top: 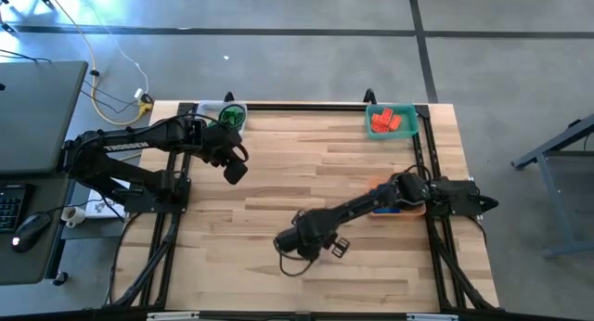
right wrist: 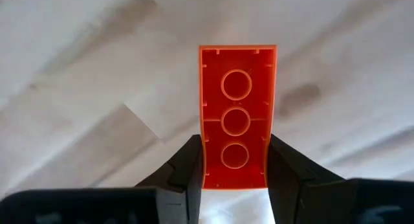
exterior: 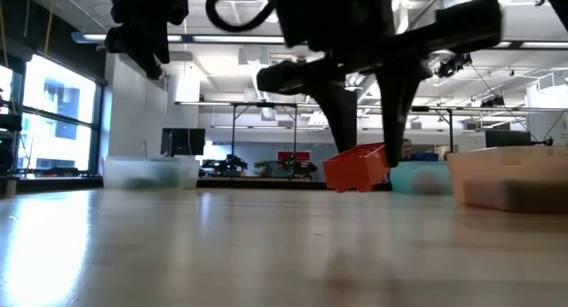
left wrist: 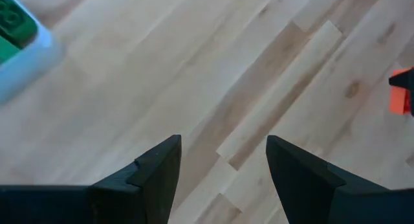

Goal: Sort & place blocks by color
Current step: Put the orange game piece into the blue bin, then return to Home Position

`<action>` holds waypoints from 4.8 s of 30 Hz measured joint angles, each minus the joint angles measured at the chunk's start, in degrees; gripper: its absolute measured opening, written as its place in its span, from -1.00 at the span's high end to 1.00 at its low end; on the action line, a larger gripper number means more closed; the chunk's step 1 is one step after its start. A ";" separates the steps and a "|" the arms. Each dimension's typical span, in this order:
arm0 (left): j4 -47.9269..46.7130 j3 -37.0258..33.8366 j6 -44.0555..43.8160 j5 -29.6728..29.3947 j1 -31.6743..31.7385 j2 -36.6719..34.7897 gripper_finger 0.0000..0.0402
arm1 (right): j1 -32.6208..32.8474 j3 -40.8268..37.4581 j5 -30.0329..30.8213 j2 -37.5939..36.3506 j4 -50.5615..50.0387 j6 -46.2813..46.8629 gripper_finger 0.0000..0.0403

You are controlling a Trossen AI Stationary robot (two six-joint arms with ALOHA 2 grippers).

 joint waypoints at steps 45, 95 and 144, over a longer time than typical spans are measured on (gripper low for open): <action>4.93 0.00 24.44 -17.96 12.98 0.00 -0.06 | -36.67 0.00 14.55 -18.59 -8.53 27.62 0.50; 9.70 0.00 33.90 -11.89 23.70 0.00 -0.06 | -65.09 -36.87 24.60 -38.36 10.73 47.98 0.50; 25.99 -11.97 29.98 8.18 24.25 -15.60 -0.06 | -68.13 -47.52 3.04 -49.38 31.65 60.39 -0.15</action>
